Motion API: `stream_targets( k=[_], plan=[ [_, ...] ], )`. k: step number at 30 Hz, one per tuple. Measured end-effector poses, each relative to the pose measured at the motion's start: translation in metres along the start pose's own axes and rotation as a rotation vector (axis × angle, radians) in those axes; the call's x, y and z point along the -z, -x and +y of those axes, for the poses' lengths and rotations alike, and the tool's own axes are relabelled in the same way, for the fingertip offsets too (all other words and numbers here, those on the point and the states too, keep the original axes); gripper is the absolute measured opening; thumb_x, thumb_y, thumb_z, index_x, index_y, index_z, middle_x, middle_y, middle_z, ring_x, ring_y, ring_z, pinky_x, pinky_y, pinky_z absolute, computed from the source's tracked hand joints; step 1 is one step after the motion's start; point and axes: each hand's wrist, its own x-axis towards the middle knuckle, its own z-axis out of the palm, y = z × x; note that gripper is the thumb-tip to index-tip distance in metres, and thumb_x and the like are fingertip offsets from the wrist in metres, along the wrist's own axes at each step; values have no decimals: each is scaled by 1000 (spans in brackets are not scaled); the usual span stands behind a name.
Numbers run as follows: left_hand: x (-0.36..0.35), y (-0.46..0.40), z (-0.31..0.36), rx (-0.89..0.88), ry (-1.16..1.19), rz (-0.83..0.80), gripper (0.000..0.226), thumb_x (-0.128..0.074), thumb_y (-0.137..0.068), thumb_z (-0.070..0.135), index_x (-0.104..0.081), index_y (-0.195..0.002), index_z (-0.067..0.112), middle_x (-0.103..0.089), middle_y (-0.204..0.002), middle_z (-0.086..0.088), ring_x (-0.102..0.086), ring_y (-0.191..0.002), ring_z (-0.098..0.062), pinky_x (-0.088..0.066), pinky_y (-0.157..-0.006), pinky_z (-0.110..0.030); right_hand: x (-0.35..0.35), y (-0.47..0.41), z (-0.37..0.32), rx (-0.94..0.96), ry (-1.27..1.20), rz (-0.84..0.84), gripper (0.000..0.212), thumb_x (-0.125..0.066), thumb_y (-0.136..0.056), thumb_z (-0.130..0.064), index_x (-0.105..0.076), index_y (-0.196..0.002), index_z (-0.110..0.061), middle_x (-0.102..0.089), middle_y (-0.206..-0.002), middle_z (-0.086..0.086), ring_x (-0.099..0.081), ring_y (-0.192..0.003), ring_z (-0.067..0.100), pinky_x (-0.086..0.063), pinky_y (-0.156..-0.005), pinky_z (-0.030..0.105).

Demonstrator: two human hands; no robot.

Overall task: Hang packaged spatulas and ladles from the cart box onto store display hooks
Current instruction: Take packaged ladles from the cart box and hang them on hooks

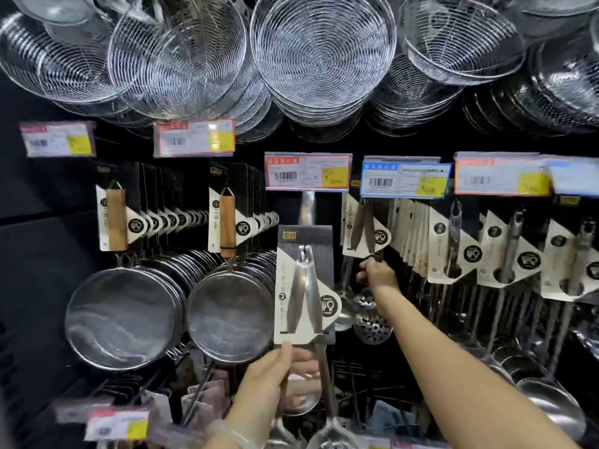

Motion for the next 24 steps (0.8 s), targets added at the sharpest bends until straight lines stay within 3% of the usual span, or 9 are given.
stream_targets(
  k=[4, 7, 9, 12, 14, 17, 19, 22, 24],
  plan=[
    [4, 2, -6, -18, -35, 34, 35, -44, -93, 30, -67, -83, 4, -74, -83, -15, -70, -60, -28, -42, -39, -20, -3, -17, 12, 84, -26, 1, 33, -41, -98, -19, -58, -72, -7, -48, -61, 5, -43, -58, 18, -33, -55, 26],
    [5, 4, -8, -13, -74, 46, 35, -44, -92, 32, -67, -85, 6, -75, -80, -10, -71, -61, -23, -42, -40, -18, -4, -25, 10, 37, -10, 43, 35, -45, -97, -25, -56, -73, -2, -52, -78, 16, -49, -64, 25, -40, -59, 21],
    [3, 4, -11, 4, -85, 55, 35, -44, -93, 32, -67, -86, 6, -75, -80, -9, -71, -63, -23, -41, -40, -18, -5, -25, 8, -56, 19, 95, 37, -49, -95, -29, -61, -97, 5, -60, -104, 23, -60, -92, 33, -47, -80, 28],
    [-3, 4, -11, 21, -68, 20, 35, -45, -91, 33, -65, -89, 4, -74, -87, -13, -72, -74, -33, -40, -39, -19, -4, 3, 6, -214, 220, 164, 58, -47, -95, -36, -41, -129, 10, -48, -133, 26, -46, -125, 37, -37, -103, 39],
    [-10, 3, -12, 23, -67, 11, 36, -46, -88, 35, -65, -89, 4, -75, -86, -13, -72, -73, -32, -40, -39, -20, 0, 37, 12, -204, 67, 72, 50, -46, -94, -43, -49, -121, -1, -57, -122, 21, -54, -114, 34, -43, -98, 43],
    [-22, 2, -13, 28, -94, -4, 37, -44, -92, 37, -64, -90, 6, -75, -85, -9, -72, -71, -28, -41, -38, -18, 21, 100, 21, -158, -337, -281, 45, -41, -90, -56, -60, -105, -17, -73, -97, 3, -69, -89, 20, -55, -74, 36],
    [-31, 2, -11, 17, -111, -25, 37, -43, -93, 38, -64, -92, 7, -75, -86, -7, -72, -74, -27, -41, -36, -16, 40, 130, 21, -23, -306, -432, 43, -48, -85, -57, -60, -108, -22, -74, -93, 0, -71, -81, 16, -56, -67, 32],
    [-46, 2, -8, -26, -141, -55, 37, -41, -94, 38, -64, -94, 9, -76, -86, -2, -73, -76, -22, -44, -41, -15, 57, 149, 11, 157, -108, -415, 28, -66, -83, -31, -57, -109, -27, -74, -89, 2, -71, -83, 16, -57, -68, 32],
    [-57, 2, -5, -55, -164, -80, 37, -39, -93, 39, -63, -95, 11, -75, -87, 1, -72, -78, -20, -46, -44, -16, 65, 151, 3, 192, -87, -404, 26, -64, -86, -11, -57, -108, -23, -74, -87, 5, -71, -82, 19, -59, -70, 38]
  ],
)
